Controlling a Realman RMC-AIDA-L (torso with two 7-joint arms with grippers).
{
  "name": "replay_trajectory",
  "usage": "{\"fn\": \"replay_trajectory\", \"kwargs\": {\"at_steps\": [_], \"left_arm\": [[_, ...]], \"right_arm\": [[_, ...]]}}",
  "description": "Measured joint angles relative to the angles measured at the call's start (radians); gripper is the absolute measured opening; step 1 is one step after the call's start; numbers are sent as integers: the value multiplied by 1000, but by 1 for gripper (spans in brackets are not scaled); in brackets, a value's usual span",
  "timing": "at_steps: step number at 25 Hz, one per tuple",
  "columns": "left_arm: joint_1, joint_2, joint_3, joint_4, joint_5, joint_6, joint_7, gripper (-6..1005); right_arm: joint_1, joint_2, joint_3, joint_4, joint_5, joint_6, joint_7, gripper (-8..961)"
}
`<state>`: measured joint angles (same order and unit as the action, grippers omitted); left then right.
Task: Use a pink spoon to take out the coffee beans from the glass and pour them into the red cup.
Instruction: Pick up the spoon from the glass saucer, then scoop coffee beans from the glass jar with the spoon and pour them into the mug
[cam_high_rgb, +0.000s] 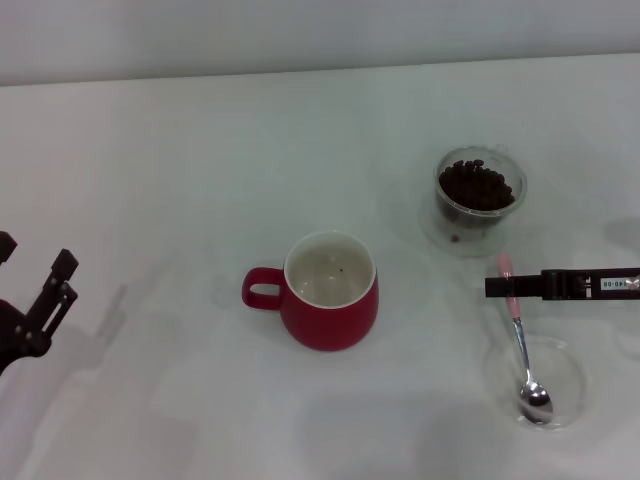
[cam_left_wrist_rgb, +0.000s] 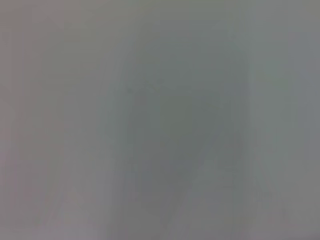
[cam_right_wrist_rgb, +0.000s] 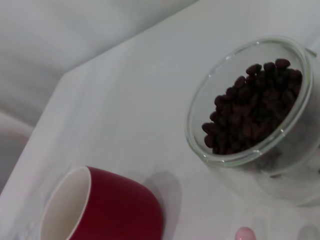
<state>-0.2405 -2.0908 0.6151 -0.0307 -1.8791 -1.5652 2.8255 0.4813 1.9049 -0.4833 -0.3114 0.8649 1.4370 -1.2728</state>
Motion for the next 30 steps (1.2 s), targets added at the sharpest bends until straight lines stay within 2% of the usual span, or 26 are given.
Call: {"fn": "replay_trajectory", "kwargs": {"at_steps": [9,15,22,30], "left_arm": [[-4,0,0,0,0,4,0,700],[-7,0,0,0,0,5,0,700],[-6,0,0,-1,0,4,0,698],[-8,1,0,-2,0,5,0,699]], "right_arm": [[9,-7,16,-8,6,18,6,143],[-10,-2,56,-76,33,55,25,143],[-59,-8,58,-158,150,84,52,143],[-110,-21,59,-200,384,98,45,143]]}}
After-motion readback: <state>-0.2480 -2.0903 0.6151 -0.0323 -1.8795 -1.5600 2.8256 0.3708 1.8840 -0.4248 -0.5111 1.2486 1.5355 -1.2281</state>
